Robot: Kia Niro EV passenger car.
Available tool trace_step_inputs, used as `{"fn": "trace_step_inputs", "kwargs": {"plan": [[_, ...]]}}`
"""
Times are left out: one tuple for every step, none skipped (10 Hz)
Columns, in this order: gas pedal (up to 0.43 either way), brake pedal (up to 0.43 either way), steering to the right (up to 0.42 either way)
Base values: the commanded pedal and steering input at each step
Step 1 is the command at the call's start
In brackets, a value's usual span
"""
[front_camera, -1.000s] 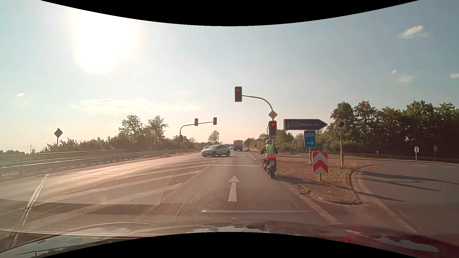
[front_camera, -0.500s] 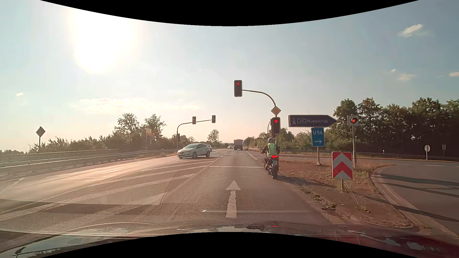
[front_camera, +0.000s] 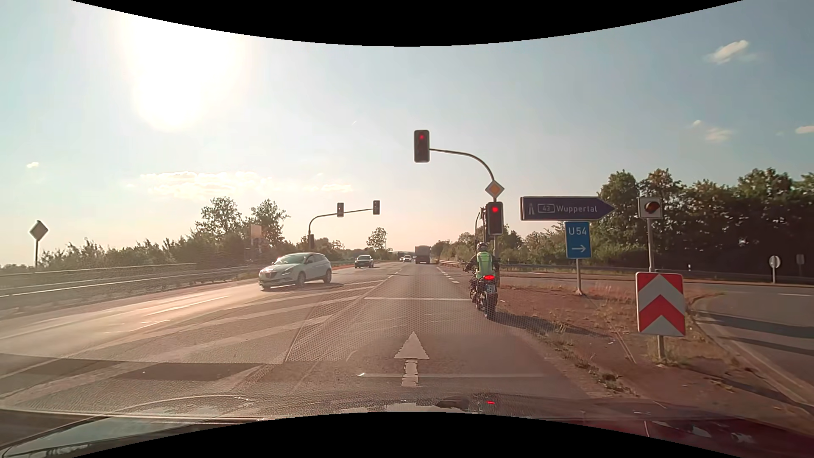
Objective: Follow the waypoints while adhering to traffic rules and regulations
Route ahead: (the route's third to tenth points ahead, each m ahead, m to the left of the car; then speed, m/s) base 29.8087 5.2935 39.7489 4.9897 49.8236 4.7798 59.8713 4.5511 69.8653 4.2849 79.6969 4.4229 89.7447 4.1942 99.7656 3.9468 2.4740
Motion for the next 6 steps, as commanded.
{"fn": "trace_step_inputs", "kwargs": {"plan": [[0.000,0.000,0.006],[0.000,0.000,0.007],[0.000,0.000,0.007],[0.000,0.000,0.007],[0.000,0.000,0.007],[0.000,0.000,0.008]]}}
